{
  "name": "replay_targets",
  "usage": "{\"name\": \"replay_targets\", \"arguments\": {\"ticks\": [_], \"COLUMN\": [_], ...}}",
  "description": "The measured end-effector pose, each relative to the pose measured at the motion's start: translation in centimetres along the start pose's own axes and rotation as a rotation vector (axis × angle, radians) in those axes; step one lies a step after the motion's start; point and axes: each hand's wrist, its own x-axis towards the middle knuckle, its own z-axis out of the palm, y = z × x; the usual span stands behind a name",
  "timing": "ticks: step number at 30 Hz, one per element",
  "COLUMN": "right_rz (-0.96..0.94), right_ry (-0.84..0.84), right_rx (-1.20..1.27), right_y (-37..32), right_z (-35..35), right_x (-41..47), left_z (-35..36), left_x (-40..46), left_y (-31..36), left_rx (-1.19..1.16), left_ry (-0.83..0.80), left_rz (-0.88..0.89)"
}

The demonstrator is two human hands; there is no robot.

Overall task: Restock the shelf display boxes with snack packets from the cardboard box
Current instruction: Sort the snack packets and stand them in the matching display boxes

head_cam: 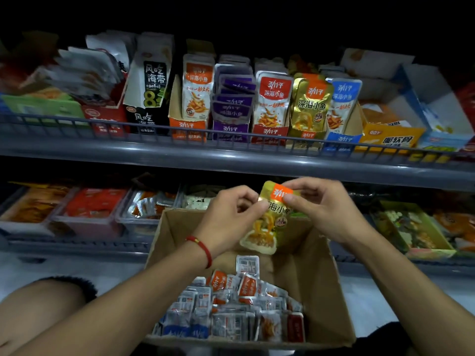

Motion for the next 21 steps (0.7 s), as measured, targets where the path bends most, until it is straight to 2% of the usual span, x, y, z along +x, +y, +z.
{"name": "replay_targets", "arguments": {"ticks": [5, 7, 11, 14, 21], "right_rz": [-0.015, -0.091, -0.284, -0.301, -0.233], "right_ry": [0.207, 0.329, 0.513, 0.508, 0.357], "right_rx": [0.010, 0.005, -0.196, -0.332, -0.583], "right_y": [-1.7, -3.7, -7.7, -9.1, -7.6], "right_z": [-3.8, -6.0, -10.0, -11.6, -10.9], "right_x": [0.9, 2.1, 5.9, 8.3, 11.3], "left_z": [-1.2, -1.5, -1.5, -1.6, -2.2], "left_x": [0.8, 0.8, 0.7, 0.8, 0.8], "left_y": [-0.6, -0.7, -0.8, -0.4, -0.3], "left_rx": [-0.110, -0.106, -0.077, -0.086, -0.075], "left_ry": [0.112, 0.128, 0.126, 0.134, 0.134], "left_rz": [-0.096, -0.129, -0.151, -0.164, -0.166]}}
